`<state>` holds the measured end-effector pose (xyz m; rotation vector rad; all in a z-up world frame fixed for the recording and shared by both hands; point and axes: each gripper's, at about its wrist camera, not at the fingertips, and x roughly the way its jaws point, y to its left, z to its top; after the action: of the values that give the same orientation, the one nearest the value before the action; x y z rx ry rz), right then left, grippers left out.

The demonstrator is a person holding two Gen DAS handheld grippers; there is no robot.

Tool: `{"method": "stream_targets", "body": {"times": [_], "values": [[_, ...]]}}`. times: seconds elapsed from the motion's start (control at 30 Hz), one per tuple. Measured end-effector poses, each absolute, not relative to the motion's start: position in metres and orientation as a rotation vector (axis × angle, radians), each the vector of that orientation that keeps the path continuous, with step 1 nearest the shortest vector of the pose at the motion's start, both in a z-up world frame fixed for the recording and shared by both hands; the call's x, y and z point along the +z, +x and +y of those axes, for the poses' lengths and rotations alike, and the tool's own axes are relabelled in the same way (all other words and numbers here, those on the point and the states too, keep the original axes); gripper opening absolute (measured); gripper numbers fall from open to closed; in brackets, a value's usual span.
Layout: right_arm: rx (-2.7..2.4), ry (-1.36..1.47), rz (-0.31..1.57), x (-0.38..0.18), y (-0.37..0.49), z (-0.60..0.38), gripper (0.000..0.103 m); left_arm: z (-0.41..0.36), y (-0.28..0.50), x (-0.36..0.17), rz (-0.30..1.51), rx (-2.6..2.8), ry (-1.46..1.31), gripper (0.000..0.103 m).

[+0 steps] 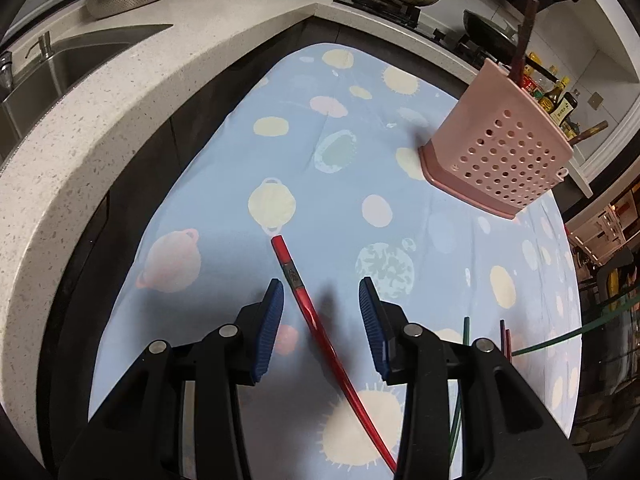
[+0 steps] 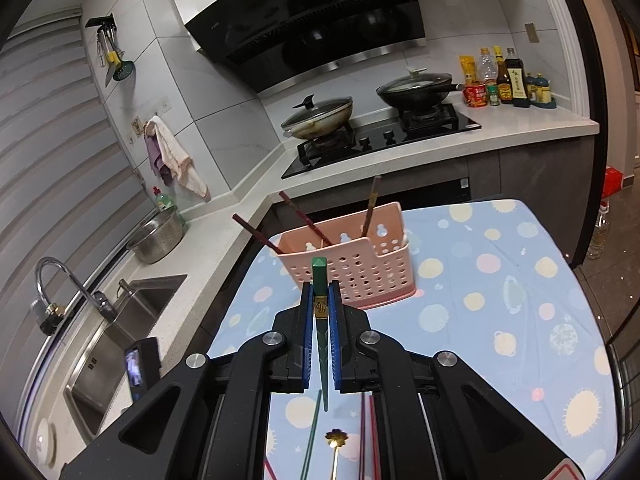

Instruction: Organize utensils

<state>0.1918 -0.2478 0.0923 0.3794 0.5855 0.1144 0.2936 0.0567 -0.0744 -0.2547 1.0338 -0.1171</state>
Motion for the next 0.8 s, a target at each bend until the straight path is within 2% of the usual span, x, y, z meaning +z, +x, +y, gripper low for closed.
{"method": "stream_targets", "body": {"times": [0.2, 0.33, 0.4, 0.63, 0.8], "values": [[0.137, 0.355, 0.603, 0.086, 0.209, -0.234, 0.007, 0.055, 0.312, -0.093, 1.072, -0.102, -0.265, 0.03], [0.139, 0.358, 0.611, 0.083, 0.217, -0.232, 0.007, 0.056, 0.317, -0.103, 1.089, -0.083, -0.267, 0.016], [0.135, 0.362, 0.615, 0.08, 0.219, -0.234, 0.007, 0.057, 0.318, -0.103, 1.086, -0.078, -0.267, 0.013], [0.114, 0.371, 0.622, 0.077, 0.218, -0.239, 0.007, 0.059, 0.313, -0.097, 1.079, -0.113, -0.302, 0.009], [0.104, 0.375, 0.613, 0.081, 0.212, -0.244, 0.007, 0.054, 0.293, -0.064, 1.017, -0.158, -0.305, 0.007]]}}
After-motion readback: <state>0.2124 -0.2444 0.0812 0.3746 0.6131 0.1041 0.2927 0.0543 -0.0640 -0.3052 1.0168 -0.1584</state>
